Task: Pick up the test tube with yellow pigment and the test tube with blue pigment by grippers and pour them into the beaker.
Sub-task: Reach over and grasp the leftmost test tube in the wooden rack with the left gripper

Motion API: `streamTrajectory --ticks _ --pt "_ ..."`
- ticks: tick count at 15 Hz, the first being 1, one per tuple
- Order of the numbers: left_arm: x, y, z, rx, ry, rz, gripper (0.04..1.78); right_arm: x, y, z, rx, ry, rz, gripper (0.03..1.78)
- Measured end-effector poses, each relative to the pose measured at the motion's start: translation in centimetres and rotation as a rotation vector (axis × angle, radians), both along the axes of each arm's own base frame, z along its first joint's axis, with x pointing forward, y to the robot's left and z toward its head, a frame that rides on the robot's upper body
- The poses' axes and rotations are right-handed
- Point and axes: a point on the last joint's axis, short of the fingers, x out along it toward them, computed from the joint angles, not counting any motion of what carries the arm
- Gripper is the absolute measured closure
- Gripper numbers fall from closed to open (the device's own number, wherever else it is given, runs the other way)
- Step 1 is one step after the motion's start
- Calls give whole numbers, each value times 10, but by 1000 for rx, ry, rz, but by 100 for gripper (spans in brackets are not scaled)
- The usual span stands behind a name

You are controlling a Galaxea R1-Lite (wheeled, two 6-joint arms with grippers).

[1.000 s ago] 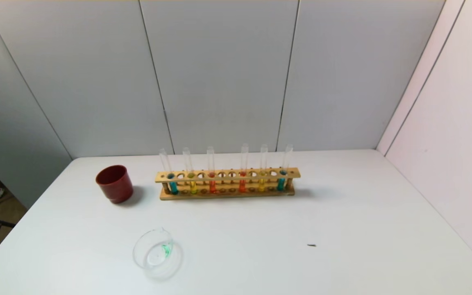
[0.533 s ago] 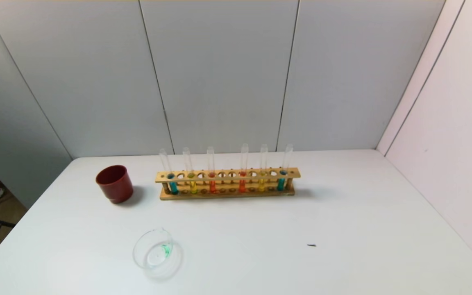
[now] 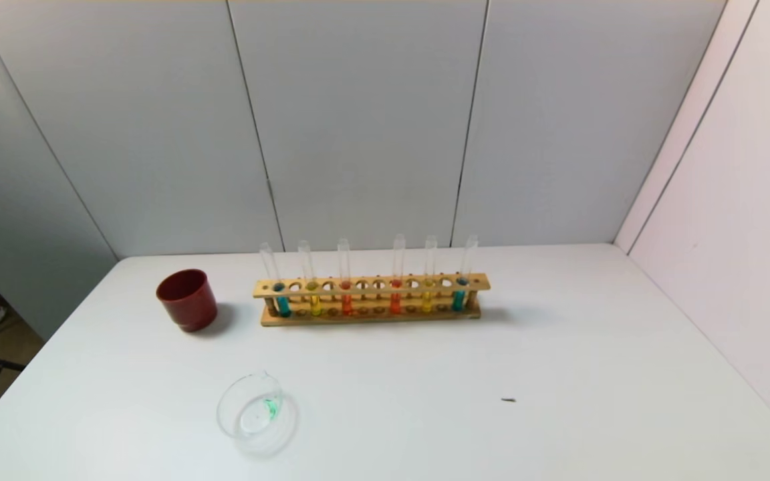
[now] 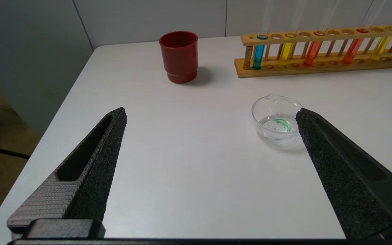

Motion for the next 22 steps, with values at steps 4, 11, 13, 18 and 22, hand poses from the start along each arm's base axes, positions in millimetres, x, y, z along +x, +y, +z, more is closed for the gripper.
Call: streamTrajectory --ticks 4,11,13,18,22 --pt "1 0 49 2 -14 -16 7 0 0 0 0 0 0 11" --pt "61 0 122 6 81 -8 7 0 0 0 0 0 0 11" --pt "91 -1 134 8 86 -28 7 0 0 0 0 0 0 11" --pt "166 -11 144 -4 136 -105 7 0 0 0 0 0 0 11" --pt "217 -26 136 -10 143 -160 7 0 0 0 0 0 0 11"
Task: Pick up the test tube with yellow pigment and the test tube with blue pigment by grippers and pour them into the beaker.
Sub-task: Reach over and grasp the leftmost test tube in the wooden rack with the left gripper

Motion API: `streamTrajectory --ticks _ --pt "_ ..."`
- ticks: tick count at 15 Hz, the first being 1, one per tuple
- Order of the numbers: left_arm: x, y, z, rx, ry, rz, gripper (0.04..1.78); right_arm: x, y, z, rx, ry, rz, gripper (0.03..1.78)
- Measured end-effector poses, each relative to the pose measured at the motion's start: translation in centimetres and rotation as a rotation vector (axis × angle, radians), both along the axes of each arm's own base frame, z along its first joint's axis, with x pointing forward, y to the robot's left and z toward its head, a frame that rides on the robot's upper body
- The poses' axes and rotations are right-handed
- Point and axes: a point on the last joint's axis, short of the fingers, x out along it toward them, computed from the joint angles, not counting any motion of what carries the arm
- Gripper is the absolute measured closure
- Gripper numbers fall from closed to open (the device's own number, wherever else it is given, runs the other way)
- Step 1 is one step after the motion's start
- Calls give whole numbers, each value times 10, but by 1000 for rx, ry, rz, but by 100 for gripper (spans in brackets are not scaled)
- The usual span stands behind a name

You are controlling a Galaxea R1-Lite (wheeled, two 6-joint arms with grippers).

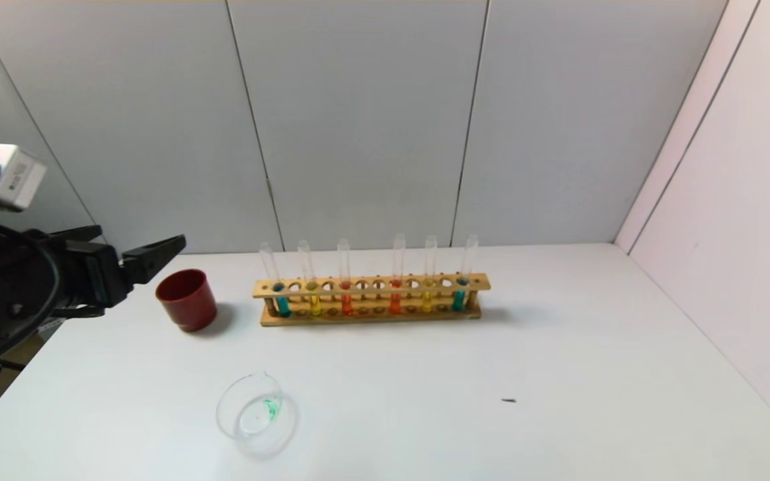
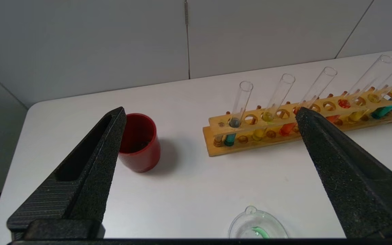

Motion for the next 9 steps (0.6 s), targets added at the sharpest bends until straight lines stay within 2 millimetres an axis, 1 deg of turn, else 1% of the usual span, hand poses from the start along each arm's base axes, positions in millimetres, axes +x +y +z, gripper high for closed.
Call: streamTrajectory --ticks 2,4,7,9 --pt "22 -9 -8 -5 30 -23 7 0 0 0 0 0 0 11" --pt "40 -21 -19 -16 70 -37 7 0 0 0 0 0 0 11" --pt "62 -39 -41 -6 110 -42 7 0 0 0 0 0 0 11" --pt "78 -47 -54 -5 104 -43 7 0 0 0 0 0 0 11"
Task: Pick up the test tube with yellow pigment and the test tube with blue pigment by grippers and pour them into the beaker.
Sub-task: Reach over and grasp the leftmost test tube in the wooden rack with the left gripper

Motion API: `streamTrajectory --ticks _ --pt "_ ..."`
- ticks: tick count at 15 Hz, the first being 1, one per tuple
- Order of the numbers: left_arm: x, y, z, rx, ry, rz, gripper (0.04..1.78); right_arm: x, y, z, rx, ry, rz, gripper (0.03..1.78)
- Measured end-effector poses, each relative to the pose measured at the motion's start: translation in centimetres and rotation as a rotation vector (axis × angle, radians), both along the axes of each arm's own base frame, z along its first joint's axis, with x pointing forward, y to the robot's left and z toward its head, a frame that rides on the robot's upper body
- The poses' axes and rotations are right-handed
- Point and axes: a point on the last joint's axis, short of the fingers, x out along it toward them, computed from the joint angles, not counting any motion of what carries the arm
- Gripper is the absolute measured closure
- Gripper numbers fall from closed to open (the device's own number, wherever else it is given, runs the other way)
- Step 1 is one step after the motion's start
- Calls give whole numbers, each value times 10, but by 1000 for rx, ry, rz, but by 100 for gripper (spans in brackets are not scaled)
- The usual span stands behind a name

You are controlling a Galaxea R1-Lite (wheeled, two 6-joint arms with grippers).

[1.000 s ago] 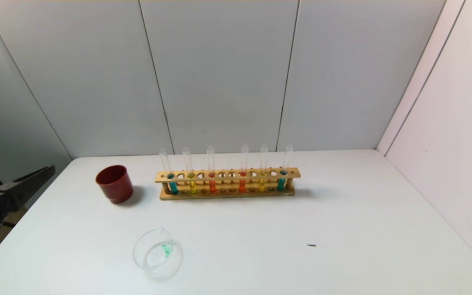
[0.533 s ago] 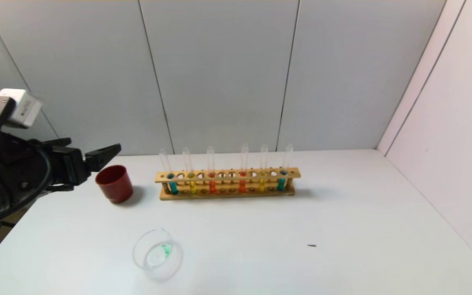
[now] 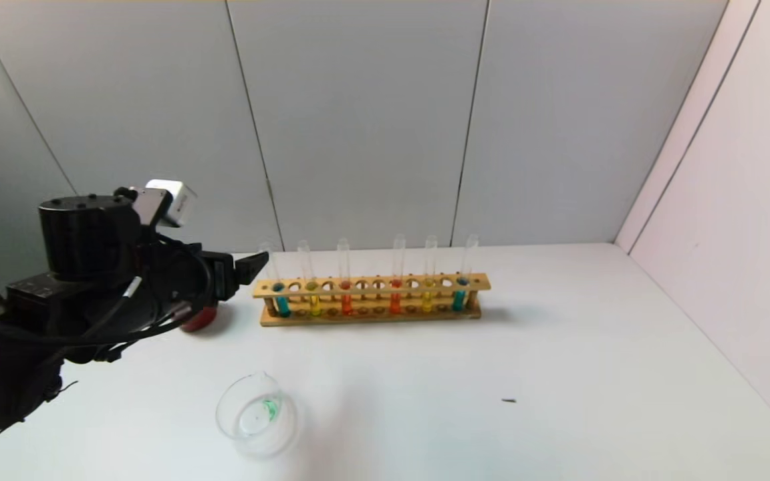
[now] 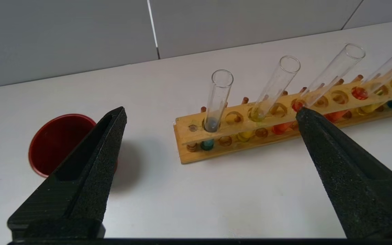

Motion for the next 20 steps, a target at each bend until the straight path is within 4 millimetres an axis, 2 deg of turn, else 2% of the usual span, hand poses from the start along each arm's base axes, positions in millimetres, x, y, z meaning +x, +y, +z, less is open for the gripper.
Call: streamTrajectory --ticks 6,16,18,20 --pt "31 -9 -32 11 14 33 7 0 0 0 0 0 0 11" --pt "56 -12 -48 9 12 46 7 0 0 0 0 0 0 11" --pt "59 -13 -50 9 15 46 13 0 0 0 0 0 0 11" --pt "62 -14 -50 -1 -8 43 30 0 0 0 0 0 0 11"
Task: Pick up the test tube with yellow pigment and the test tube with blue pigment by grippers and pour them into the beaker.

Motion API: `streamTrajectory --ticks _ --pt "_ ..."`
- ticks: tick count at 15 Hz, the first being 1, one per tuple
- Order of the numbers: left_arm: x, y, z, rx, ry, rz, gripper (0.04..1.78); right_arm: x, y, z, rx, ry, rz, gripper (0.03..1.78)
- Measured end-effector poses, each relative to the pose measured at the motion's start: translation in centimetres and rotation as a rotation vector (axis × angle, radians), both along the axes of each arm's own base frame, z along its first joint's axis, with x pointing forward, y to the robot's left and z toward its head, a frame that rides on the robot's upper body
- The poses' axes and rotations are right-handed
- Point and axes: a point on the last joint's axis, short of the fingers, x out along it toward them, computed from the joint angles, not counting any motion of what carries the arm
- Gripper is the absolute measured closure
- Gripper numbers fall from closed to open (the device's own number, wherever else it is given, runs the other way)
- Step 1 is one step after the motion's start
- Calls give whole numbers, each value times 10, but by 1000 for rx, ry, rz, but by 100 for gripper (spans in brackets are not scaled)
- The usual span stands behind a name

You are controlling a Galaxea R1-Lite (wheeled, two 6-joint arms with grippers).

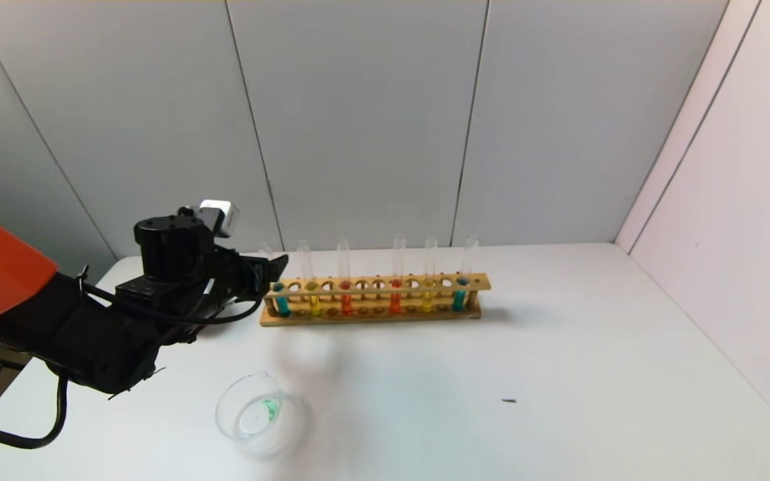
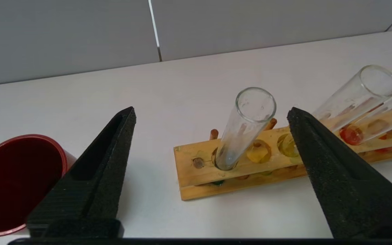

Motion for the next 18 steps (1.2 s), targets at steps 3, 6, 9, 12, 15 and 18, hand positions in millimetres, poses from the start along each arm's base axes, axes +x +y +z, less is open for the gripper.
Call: streamTrajectory --ticks 3,6,9,12,15,18 --pt "6 -2 -5 -3 -20 1 74 0 0 0 0 0 0 11" --pt "11 -3 -9 -2 -13 -5 128 0 0 0 0 0 0 11" --pt "15 -5 -13 -4 -11 -7 152 0 0 0 0 0 0 11" --pt "15 -6 -14 -3 -10 -5 152 0 0 0 0 0 0 11" --pt "14 -7 -14 -3 -12 -6 152 0 0 0 0 0 0 11" --pt "13 -6 -13 -2 -13 -6 152 0 0 0 0 0 0 11"
